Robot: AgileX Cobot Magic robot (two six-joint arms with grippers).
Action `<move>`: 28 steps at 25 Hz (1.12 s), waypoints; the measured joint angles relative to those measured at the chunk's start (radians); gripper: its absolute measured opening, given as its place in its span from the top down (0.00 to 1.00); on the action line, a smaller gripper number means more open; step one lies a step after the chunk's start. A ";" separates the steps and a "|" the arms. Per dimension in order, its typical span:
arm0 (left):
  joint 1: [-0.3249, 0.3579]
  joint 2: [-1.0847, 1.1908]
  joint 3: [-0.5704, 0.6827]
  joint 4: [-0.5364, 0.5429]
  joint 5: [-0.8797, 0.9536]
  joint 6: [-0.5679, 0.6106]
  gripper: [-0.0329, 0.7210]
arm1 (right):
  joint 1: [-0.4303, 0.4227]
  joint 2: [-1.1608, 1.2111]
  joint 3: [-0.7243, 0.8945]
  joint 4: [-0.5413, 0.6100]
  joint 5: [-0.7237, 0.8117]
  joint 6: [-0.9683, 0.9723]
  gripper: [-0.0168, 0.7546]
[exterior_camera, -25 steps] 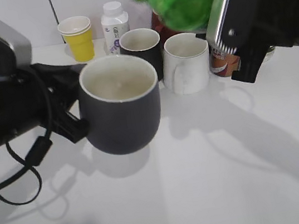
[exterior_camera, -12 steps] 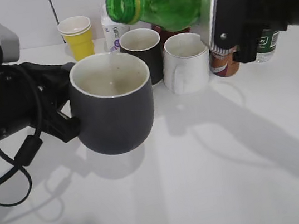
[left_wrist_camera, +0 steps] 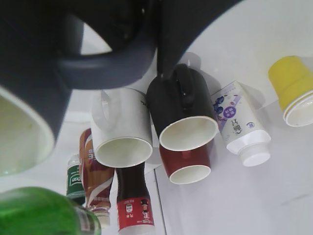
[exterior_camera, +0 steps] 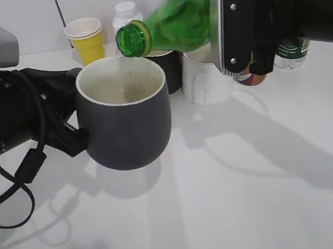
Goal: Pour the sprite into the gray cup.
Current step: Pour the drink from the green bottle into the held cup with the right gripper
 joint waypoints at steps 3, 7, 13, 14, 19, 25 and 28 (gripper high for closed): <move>0.000 0.000 0.000 0.000 0.000 0.000 0.89 | 0.000 0.005 0.000 0.002 -0.046 -0.022 0.48; 0.000 0.000 0.000 0.000 0.000 0.000 0.89 | 0.000 0.014 -0.001 0.008 -0.077 -0.085 0.48; 0.000 0.000 0.000 0.000 0.002 0.000 0.89 | 0.000 0.051 -0.003 0.049 -0.211 -0.197 0.48; 0.000 0.000 0.000 0.000 0.002 0.000 0.89 | 0.000 0.059 -0.003 0.049 -0.232 -0.216 0.48; 0.000 -0.001 0.000 -0.002 0.015 0.000 0.89 | 0.001 0.086 -0.004 0.050 -0.292 -0.266 0.48; 0.000 -0.001 0.000 -0.002 0.018 0.000 0.89 | 0.001 0.086 -0.004 0.050 -0.361 -0.279 0.48; 0.000 -0.001 0.000 -0.002 0.022 0.000 0.89 | 0.001 0.086 -0.004 0.046 -0.362 -0.279 0.48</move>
